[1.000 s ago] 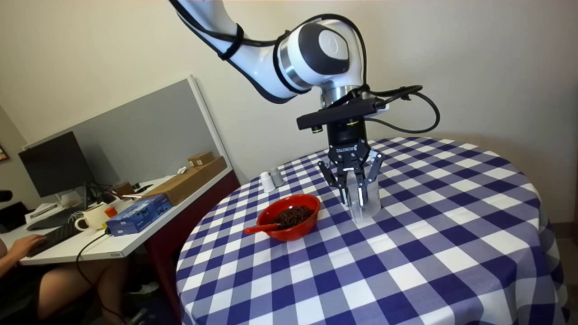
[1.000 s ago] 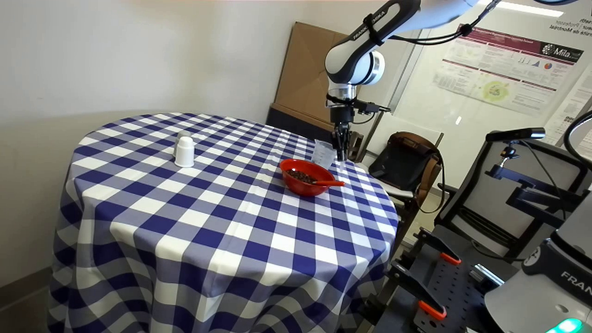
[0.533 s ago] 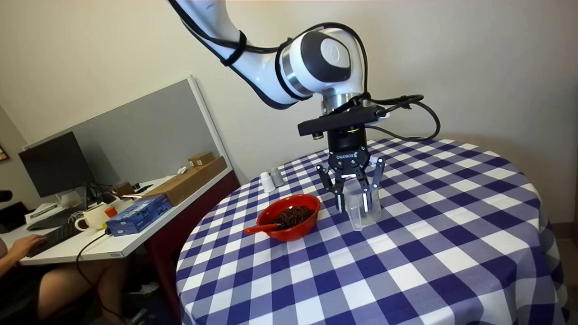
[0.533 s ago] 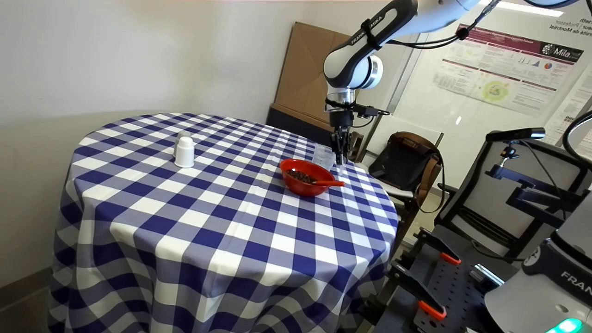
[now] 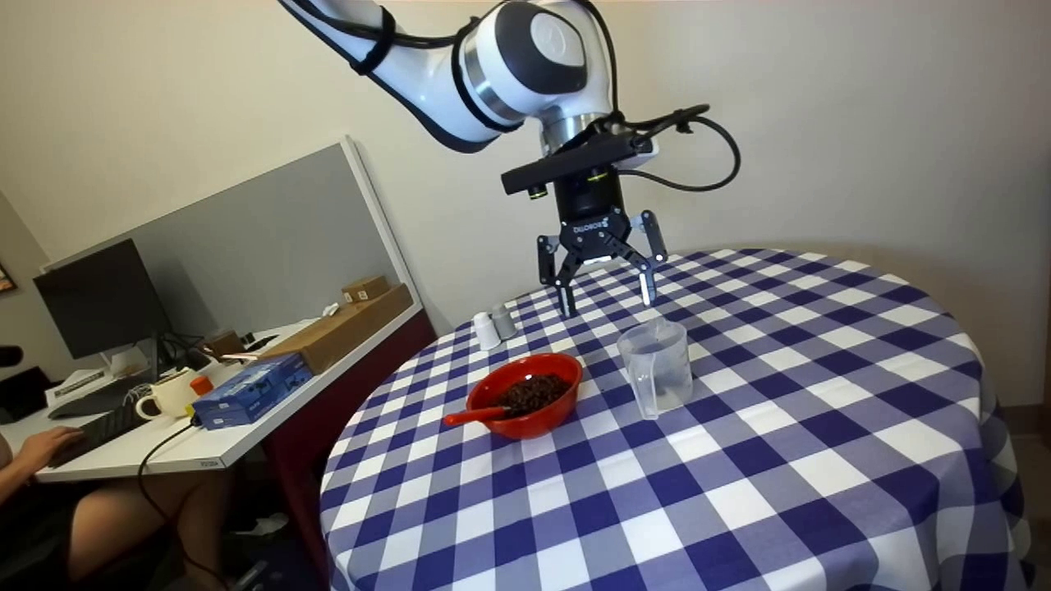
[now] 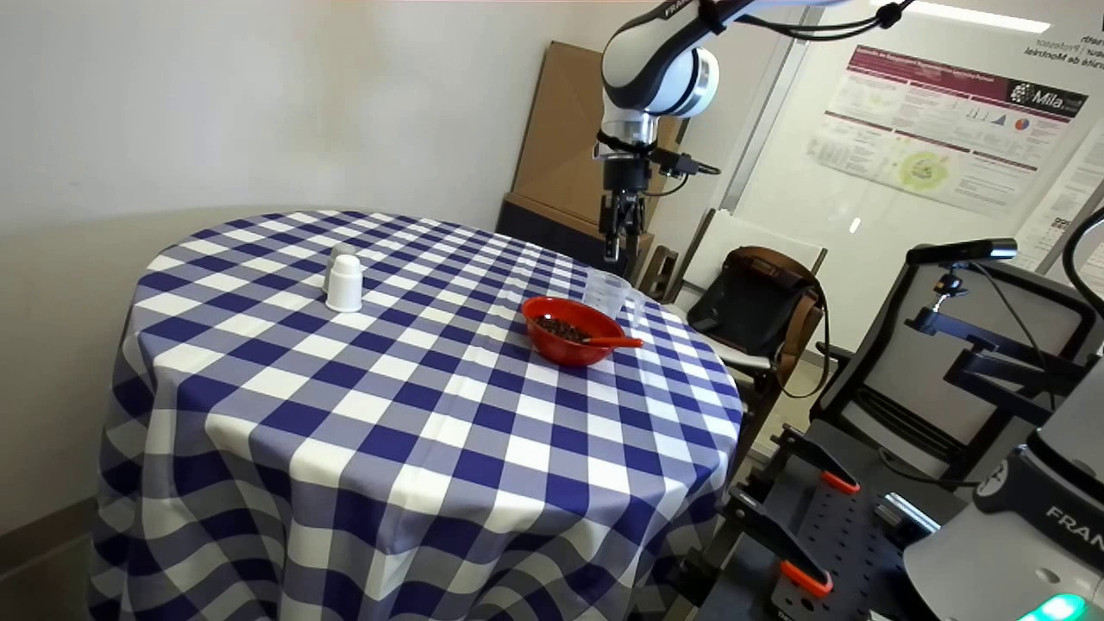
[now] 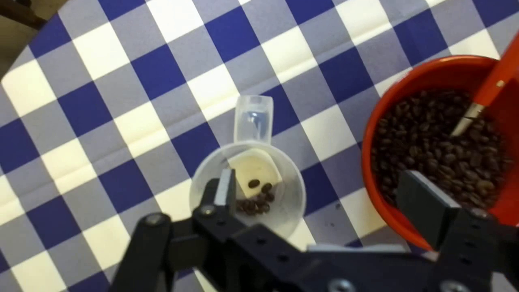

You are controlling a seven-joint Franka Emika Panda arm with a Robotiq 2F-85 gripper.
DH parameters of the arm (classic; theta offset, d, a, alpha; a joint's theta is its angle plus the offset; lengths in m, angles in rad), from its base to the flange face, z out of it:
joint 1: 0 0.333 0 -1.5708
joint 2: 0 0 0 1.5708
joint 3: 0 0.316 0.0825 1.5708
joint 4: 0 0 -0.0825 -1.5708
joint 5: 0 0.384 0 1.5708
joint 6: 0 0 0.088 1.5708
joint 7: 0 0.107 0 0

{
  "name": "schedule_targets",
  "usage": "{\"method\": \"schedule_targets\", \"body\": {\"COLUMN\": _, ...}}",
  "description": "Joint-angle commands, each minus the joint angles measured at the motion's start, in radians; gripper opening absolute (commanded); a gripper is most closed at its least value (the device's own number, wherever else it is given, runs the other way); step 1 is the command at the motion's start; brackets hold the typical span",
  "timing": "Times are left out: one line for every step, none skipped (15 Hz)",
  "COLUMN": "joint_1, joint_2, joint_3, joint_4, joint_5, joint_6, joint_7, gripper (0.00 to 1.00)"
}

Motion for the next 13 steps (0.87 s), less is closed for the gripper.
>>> {"method": "schedule_targets", "body": {"joint_1": 0.090, "joint_2": -0.147, "joint_3": 0.005, "joint_4": -0.094, "joint_5": 0.014, "joint_6": -0.002, "joint_7": 0.169, "gripper": 1.00}}
{"method": "schedule_targets", "body": {"joint_1": 0.115, "joint_2": -0.173, "joint_3": 0.006, "joint_4": -0.102, "joint_5": 0.015, "joint_6": -0.006, "joint_7": 0.231, "gripper": 1.00}}
{"method": "schedule_targets", "body": {"joint_1": 0.139, "joint_2": -0.198, "joint_3": 0.013, "joint_4": -0.114, "joint_5": 0.029, "joint_6": -0.020, "joint_7": 0.292, "gripper": 1.00}}
{"method": "schedule_targets", "body": {"joint_1": 0.162, "joint_2": -0.220, "joint_3": 0.016, "joint_4": -0.122, "joint_5": 0.033, "joint_6": -0.030, "joint_7": 0.353, "gripper": 1.00}}
{"method": "schedule_targets", "body": {"joint_1": 0.182, "joint_2": -0.241, "joint_3": 0.019, "joint_4": -0.135, "joint_5": 0.041, "joint_6": -0.027, "joint_7": 0.419, "gripper": 1.00}}
{"method": "schedule_targets", "body": {"joint_1": 0.198, "joint_2": -0.260, "joint_3": 0.024, "joint_4": -0.147, "joint_5": 0.053, "joint_6": -0.024, "joint_7": 0.471, "gripper": 1.00}}
{"method": "schedule_targets", "body": {"joint_1": 0.214, "joint_2": -0.282, "joint_3": 0.026, "joint_4": -0.164, "joint_5": 0.060, "joint_6": -0.007, "joint_7": 0.530, "gripper": 1.00}}
{"method": "schedule_targets", "body": {"joint_1": 0.229, "joint_2": -0.301, "joint_3": 0.027, "joint_4": -0.180, "joint_5": 0.060, "joint_6": 0.002, "joint_7": 0.582, "gripper": 1.00}}
{"method": "schedule_targets", "body": {"joint_1": 0.243, "joint_2": -0.319, "joint_3": 0.030, "joint_4": -0.197, "joint_5": 0.055, "joint_6": 0.006, "joint_7": 0.616, "gripper": 1.00}}
{"method": "schedule_targets", "body": {"joint_1": 0.251, "joint_2": -0.338, "joint_3": 0.038, "joint_4": -0.213, "joint_5": 0.064, "joint_6": 0.013, "joint_7": 0.632, "gripper": 1.00}}
{"method": "schedule_targets", "body": {"joint_1": 0.240, "joint_2": -0.276, "joint_3": 0.031, "joint_4": -0.145, "joint_5": 0.039, "joint_6": -0.018, "joint_7": 0.580, "gripper": 1.00}}
{"method": "schedule_targets", "body": {"joint_1": 0.248, "joint_2": -0.291, "joint_3": 0.035, "joint_4": -0.159, "joint_5": 0.040, "joint_6": -0.017, "joint_7": 0.602, "gripper": 1.00}}
{"method": "schedule_targets", "body": {"joint_1": 0.253, "joint_2": -0.303, "joint_3": 0.038, "joint_4": -0.169, "joint_5": 0.039, "joint_6": -0.016, "joint_7": 0.614, "gripper": 1.00}}
